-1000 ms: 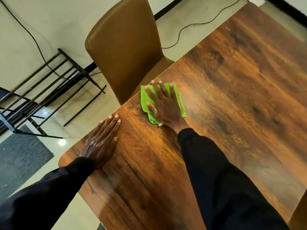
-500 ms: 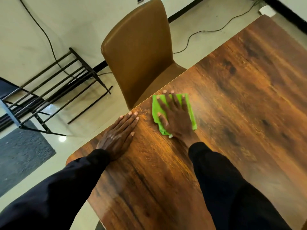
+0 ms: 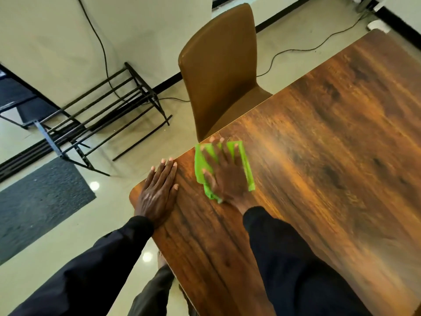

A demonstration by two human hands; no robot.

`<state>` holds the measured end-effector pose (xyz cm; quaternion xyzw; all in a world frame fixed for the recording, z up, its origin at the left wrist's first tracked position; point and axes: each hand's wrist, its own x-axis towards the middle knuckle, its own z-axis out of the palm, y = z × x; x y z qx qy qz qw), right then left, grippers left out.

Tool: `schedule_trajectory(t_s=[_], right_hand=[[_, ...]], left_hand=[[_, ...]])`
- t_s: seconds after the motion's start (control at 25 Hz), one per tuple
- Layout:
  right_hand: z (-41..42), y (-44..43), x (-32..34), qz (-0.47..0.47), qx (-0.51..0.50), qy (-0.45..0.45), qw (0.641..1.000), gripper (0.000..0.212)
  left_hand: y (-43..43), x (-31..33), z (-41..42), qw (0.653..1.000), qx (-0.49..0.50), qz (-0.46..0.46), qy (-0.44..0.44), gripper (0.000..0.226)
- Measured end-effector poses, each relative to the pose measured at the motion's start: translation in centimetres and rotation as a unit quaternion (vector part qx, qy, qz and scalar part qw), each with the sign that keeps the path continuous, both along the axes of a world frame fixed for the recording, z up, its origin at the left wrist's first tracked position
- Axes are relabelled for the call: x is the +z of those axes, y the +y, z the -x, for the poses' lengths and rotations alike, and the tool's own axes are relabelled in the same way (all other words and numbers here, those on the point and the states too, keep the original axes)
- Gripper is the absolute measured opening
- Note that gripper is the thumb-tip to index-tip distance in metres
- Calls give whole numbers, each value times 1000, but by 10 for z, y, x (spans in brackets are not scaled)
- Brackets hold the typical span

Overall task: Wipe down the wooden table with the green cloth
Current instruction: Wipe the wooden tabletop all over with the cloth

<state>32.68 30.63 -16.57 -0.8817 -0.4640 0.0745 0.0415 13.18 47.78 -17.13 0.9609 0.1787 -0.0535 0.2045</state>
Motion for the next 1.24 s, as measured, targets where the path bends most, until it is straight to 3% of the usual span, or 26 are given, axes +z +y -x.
schedule_trajectory(t_s=[0.12,0.24,0.36,0.48,0.56,0.64,0.76,0.84,0.92,1.0,1.08,1.24], right_hand=[[56,-58,-7,-15,54,22,998,69],[41,-84,-4,6,-77,9,997,67],[17,-36,4,28,-173,13,984,67],[50,1,-1,8,-86,25,996,68],[85,-21,-6,-9,-12,26,1000,68],[103,-58,-3,-6,-38,24,999,66],[80,-70,9,12,-159,49,986,66],[60,-49,18,11,-152,92,984,67],[51,-34,23,-48,-112,130,984,70],[52,-42,29,-148,-209,135,957,74],[58,-63,31,-208,-354,114,905,73],[44,-67,28,-201,-420,204,861,57]], left_hand=[[-2,2,7,1000,1,-5,16,75],[-1,-2,10,1000,-2,-14,19,77],[-1,-3,10,1000,-11,-12,21,79],[1,-3,12,1000,-12,-6,18,79],[3,-2,15,1000,-26,-11,11,80],[3,0,19,999,-48,-4,9,81],[6,1,22,998,-58,2,0,85],[6,2,19,998,-64,7,13,90],[5,4,19,998,-65,-1,22,91],[7,7,18,998,-61,-12,30,86],[10,10,15,998,-49,-26,33,82],[17,18,4,998,-27,-32,45,83]])
